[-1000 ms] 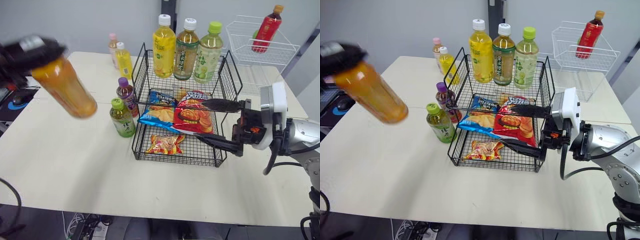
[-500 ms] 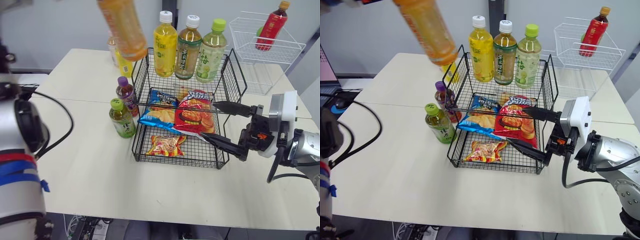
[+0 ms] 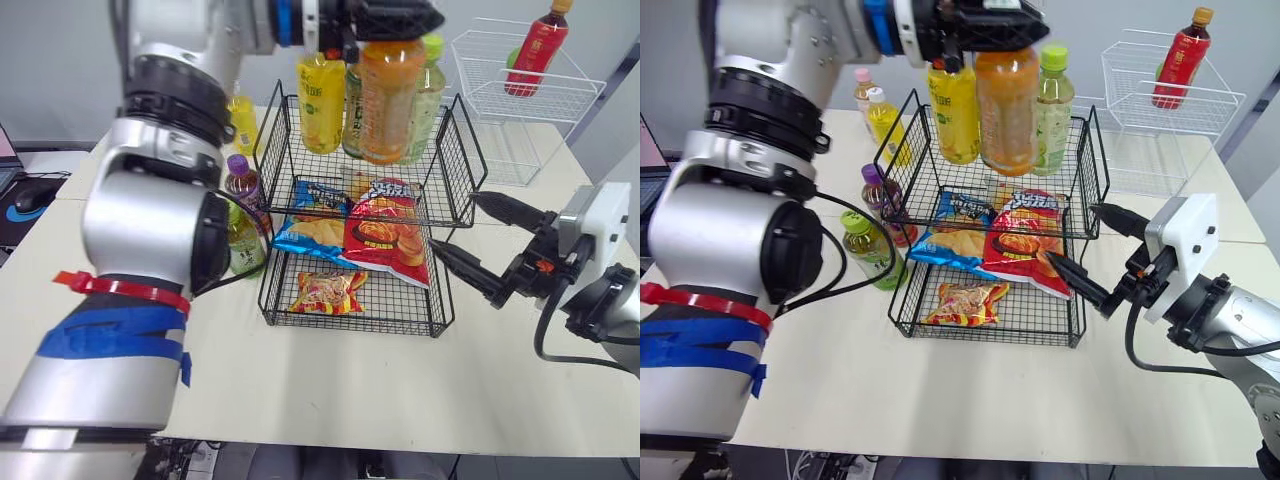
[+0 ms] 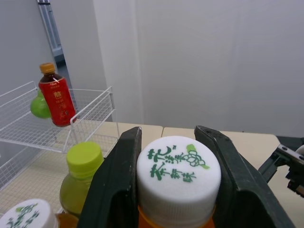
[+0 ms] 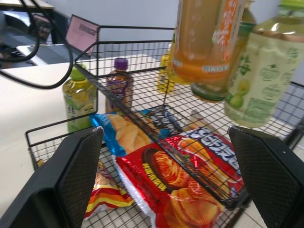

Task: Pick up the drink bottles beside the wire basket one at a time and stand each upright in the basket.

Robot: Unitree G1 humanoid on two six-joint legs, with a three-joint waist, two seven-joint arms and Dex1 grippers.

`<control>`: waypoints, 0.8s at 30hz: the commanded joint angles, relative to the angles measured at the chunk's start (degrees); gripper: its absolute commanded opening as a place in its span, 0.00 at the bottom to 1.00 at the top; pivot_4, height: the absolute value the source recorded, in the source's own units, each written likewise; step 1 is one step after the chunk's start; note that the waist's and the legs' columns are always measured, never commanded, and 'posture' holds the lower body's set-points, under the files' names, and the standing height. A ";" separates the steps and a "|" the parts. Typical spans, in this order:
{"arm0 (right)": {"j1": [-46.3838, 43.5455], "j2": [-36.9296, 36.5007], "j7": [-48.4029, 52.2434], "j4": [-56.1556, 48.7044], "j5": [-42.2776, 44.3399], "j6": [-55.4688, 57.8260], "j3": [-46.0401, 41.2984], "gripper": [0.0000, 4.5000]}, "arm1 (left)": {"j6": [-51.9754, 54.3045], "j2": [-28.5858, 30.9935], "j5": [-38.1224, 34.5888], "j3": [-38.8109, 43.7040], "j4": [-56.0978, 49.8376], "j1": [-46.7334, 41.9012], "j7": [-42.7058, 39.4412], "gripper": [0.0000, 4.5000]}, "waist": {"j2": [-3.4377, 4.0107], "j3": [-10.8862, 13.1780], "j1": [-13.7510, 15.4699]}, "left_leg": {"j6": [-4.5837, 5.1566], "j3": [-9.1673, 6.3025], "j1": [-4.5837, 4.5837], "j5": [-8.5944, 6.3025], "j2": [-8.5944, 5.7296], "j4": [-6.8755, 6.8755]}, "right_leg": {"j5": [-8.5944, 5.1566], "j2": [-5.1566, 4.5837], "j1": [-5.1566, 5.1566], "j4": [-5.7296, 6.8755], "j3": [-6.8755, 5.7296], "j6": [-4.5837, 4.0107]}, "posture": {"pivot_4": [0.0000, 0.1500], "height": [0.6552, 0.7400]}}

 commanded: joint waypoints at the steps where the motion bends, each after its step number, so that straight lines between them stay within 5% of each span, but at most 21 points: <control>1: -0.50 -0.83 -1.15 -1.54 0.82 -1.13 -2.18 1.00 | -4.48 -2.09 1.21 2.11 1.55 -1.32 1.81 0.31 | 0.00 0.00 -0.02 | 0.00 0.00 0.00 0.00 0.00 0.00 | 0.00 0.00 0.00 0.01 0.00 0.00 | 1.00 1.00; 23: -3.87 -1.20 -4.98 -0.61 -3.75 -2.83 -2.12 1.00 | -7.49 -7.28 6.01 4.07 7.30 -0.32 1.48 0.31 | 0.03 0.01 0.00 | -0.03 0.02 0.01 0.02 -0.03 -0.02 | 0.00 0.01 0.00 0.01 0.03 -0.01 | 1.00 1.00; 24: -4.12 -1.16 -4.89 -0.42 -3.85 -2.96 -2.08 1.00 | -6.89 -7.16 5.95 4.10 7.11 -0.30 0.57 0.38 | 0.03 0.01 0.01 | -0.03 0.01 0.01 0.02 -0.03 -0.02 | 0.00 0.01 0.00 0.01 0.03 -0.01 | 1.00 1.00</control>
